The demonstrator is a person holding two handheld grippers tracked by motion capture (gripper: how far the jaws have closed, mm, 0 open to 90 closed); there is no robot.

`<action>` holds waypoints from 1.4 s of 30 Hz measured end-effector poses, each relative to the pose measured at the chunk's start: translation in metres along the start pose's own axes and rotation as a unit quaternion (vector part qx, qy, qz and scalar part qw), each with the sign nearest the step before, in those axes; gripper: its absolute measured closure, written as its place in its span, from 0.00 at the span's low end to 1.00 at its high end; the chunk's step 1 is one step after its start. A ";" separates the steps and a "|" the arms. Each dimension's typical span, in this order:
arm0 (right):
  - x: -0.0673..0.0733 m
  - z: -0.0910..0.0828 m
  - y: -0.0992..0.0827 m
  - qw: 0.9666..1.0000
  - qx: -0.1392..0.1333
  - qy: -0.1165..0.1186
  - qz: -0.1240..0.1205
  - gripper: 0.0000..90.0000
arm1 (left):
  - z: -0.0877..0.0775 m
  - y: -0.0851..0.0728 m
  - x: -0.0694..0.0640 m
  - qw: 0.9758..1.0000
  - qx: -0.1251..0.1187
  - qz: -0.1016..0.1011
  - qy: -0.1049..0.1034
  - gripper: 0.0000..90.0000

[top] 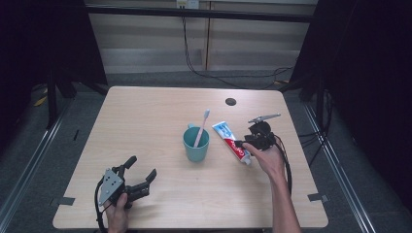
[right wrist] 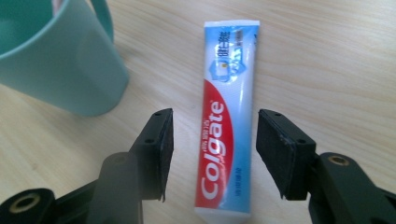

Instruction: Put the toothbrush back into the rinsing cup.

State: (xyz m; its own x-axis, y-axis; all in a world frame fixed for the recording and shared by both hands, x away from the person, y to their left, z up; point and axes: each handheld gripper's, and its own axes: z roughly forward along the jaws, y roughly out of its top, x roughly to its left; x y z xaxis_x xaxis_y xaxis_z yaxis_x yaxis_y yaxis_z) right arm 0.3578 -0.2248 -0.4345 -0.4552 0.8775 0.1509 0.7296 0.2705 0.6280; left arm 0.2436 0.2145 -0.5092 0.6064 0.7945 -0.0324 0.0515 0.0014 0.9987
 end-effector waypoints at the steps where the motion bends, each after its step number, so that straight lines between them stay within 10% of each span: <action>1: -0.001 0.001 0.001 1.000 0.004 0.002 0.001 0.52 | 0.000 0.000 0.000 1.000 0.001 0.001 0.000 0.17; 18: -0.007 0.016 0.027 0.997 0.080 0.020 -0.014 0.52 | 0.000 0.000 0.000 1.000 -0.001 -0.002 -0.003 0.17; 42: -0.013 0.062 0.044 0.981 0.191 0.018 -0.019 0.52 | 0.000 0.000 -0.001 1.000 -0.003 0.002 -0.009 0.17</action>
State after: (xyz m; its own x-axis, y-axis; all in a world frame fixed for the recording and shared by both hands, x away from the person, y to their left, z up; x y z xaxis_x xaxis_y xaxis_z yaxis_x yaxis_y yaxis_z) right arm 0.4275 -0.2000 -0.4567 -0.4980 0.8515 0.1644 0.8469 0.4368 0.3032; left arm 0.2435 0.2138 -0.5093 0.6211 0.7832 -0.0298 0.0445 0.0028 0.9990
